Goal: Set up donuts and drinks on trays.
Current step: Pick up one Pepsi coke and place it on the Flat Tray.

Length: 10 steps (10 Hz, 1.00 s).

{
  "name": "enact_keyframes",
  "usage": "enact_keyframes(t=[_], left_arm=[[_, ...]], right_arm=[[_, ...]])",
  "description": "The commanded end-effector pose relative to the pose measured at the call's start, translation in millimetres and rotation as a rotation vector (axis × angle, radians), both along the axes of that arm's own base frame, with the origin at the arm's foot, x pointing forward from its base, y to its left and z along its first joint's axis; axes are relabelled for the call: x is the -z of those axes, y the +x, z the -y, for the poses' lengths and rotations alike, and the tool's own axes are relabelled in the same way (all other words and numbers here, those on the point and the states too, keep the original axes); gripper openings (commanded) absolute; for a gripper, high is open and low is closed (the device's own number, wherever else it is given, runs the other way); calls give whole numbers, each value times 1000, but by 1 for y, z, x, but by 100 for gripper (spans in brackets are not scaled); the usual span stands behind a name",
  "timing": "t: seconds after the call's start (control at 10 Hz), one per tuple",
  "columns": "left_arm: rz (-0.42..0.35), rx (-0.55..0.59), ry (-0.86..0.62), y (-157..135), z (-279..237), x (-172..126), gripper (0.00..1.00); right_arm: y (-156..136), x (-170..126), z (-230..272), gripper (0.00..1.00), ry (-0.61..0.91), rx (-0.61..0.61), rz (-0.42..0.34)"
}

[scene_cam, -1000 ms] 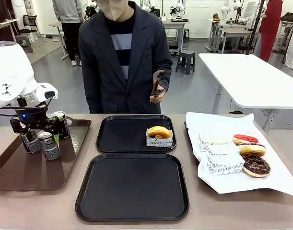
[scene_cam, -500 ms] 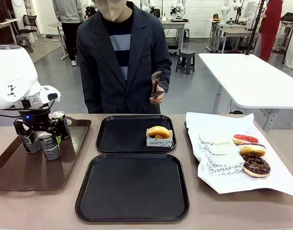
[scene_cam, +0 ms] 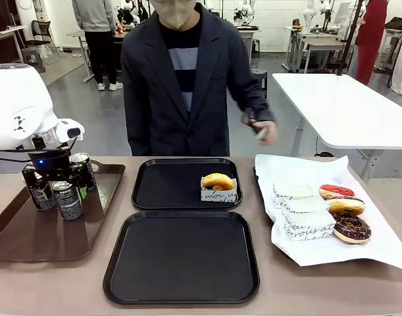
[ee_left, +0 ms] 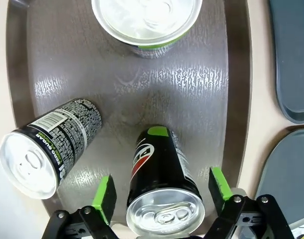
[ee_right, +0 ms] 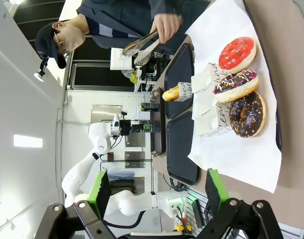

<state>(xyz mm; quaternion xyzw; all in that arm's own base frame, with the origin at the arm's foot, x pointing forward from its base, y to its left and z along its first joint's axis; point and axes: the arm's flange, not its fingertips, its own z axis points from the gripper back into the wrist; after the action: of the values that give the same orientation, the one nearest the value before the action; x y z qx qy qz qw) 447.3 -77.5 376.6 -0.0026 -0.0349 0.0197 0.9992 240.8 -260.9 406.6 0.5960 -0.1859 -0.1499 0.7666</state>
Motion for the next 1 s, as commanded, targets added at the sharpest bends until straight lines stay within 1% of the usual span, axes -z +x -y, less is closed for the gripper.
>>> enact_keyframes(t=[0.0,0.5,0.6,0.7,0.8,0.9], left_arm=[[-10,-24,-25,6,3,-2,78],[-8,-26,-24,5,3,-7,33],[-11,-14,-28,1,5,-13,24],[-6,1,-24,-9,11,-30,15],[18,21,-11,-26,21,-58,15],[59,50,-5,-51,31,-91,15]], right_arm=[[2,1,1,100,13,9,30],[2,1,1,100,13,9,30],[2,1,1,100,13,9,30],[2,1,1,100,13,9,30],[2,1,1,100,13,9,30],[2,1,1,100,13,9,30]])
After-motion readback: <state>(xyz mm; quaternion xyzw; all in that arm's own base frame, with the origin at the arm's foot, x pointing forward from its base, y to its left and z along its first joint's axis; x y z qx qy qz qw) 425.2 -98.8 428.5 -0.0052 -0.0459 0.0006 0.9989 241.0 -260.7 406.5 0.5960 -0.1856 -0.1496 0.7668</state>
